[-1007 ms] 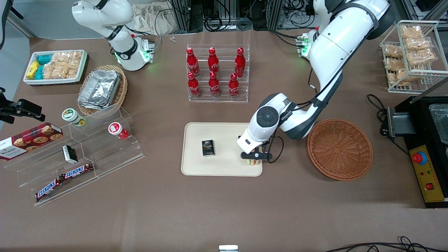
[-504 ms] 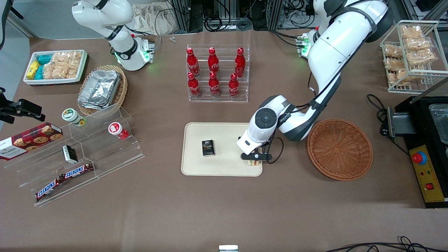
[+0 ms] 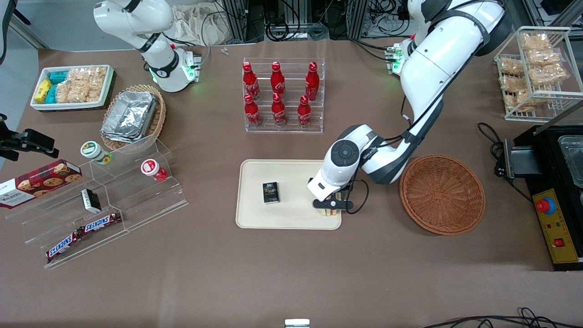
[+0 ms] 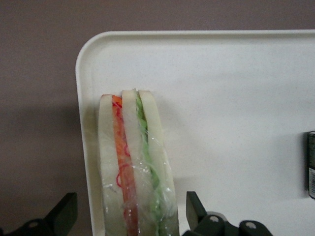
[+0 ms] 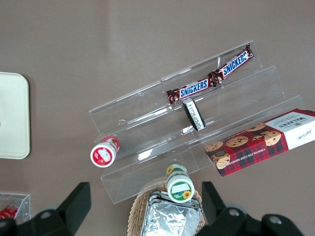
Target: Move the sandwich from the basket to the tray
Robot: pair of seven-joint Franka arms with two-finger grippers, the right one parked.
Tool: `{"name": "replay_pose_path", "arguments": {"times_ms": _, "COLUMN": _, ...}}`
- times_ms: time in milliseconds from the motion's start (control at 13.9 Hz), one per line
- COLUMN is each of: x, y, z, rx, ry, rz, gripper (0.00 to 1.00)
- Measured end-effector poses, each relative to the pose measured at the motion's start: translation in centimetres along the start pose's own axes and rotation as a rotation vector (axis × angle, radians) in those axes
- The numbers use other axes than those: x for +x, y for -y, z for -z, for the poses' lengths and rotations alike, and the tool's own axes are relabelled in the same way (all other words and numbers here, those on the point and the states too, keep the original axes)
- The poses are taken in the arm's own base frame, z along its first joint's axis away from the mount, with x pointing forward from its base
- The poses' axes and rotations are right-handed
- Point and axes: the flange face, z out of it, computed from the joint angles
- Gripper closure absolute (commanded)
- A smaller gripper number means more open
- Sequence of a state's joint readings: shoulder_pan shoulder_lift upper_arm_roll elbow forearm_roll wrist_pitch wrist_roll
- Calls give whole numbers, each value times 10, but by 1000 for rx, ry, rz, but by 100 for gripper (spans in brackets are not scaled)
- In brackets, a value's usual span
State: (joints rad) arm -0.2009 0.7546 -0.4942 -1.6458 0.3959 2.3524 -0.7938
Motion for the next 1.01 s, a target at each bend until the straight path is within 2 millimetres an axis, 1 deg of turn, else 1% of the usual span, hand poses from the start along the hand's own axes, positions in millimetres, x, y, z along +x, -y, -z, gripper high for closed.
{"name": "replay_pose_path", "arguments": {"times_ms": 144, "x": 4, "y": -1, "z": 6, "rx": -13, "ry": -18, "rz": 8, "gripper": 1}}
{"name": "replay_pose_path", "arguments": {"times_ms": 216, "x": 9, "y": -1, "z": 14, "rx": -20, "ry": -34, "rz": 17, "gripper": 1}}
{"name": "replay_pose_path", "arguments": {"times_ms": 288, "x": 16, "y": 0, "z": 26, "rx": -27, "ry": -55, "rz": 28, "gripper": 1}}
{"name": "replay_pose_path", "arguments": {"times_ms": 360, "x": 23, "y": 2, "z": 44, "rx": -33, "ry": -82, "rz": 41, "gripper": 1}}
{"name": "replay_pose_path", "arguments": {"times_ms": 504, "x": 34, "y": 12, "z": 85, "rx": -45, "ry": -110, "rz": 88, "gripper": 1}}
{"name": "replay_pose_path", "arguments": {"times_ms": 576, "x": 35, "y": 17, "z": 108, "rx": -48, "ry": -111, "rz": 113, "gripper": 1}}
{"name": "replay_pose_path", "arguments": {"times_ms": 719, "x": 33, "y": 22, "z": 153, "rx": -43, "ry": -112, "rz": 147, "gripper": 1}}
{"name": "replay_pose_path", "arguments": {"times_ms": 791, "x": 32, "y": 28, "z": 176, "rx": -37, "ry": -117, "rz": 166, "gripper": 1}}
{"name": "replay_pose_path", "arguments": {"times_ms": 1007, "x": 35, "y": 65, "z": 235, "rx": -34, "ry": -111, "rz": 237, "gripper": 1}}
